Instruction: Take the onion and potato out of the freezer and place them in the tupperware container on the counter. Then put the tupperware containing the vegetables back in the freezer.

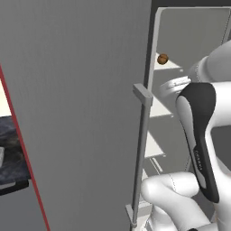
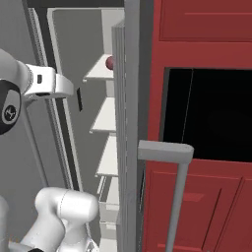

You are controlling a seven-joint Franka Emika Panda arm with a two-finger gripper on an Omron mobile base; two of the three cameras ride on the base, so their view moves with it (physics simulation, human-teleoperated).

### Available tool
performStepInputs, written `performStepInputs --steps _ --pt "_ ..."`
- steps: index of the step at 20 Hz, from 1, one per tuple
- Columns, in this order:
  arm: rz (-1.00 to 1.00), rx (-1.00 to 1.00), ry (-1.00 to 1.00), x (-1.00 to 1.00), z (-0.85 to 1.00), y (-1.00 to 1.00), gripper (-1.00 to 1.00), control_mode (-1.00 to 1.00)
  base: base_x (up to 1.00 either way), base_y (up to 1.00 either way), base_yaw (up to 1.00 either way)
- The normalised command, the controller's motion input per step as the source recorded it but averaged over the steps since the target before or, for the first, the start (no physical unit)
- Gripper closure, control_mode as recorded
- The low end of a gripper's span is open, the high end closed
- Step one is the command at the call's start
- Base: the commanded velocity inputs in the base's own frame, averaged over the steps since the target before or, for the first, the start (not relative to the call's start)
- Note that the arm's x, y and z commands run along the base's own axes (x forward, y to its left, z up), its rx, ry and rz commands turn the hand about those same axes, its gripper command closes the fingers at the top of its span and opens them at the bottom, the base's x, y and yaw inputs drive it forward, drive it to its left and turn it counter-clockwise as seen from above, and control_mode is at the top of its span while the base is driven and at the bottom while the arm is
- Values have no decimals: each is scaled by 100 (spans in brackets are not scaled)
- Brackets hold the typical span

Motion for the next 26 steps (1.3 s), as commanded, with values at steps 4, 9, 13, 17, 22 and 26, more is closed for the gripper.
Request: performStepInputs --steps 4,9,13,17,22,26 --pt "0 0 0 0 0 0 -100 100 17 -49 -4" --pt "0 22 4 38 -1 -49 -100 -100 0 0 0" --pt "-1 15 8 61 0 -35 -100 -100 0 0 0" --pt "-6 8 1 64 0 0 -100 -100 0 0 0" --pt "-9 5 1 83 0 -2 -100 -100 0 0 0" --pt "-15 1 13 100 0 -13 -100 -100 0 0 0"
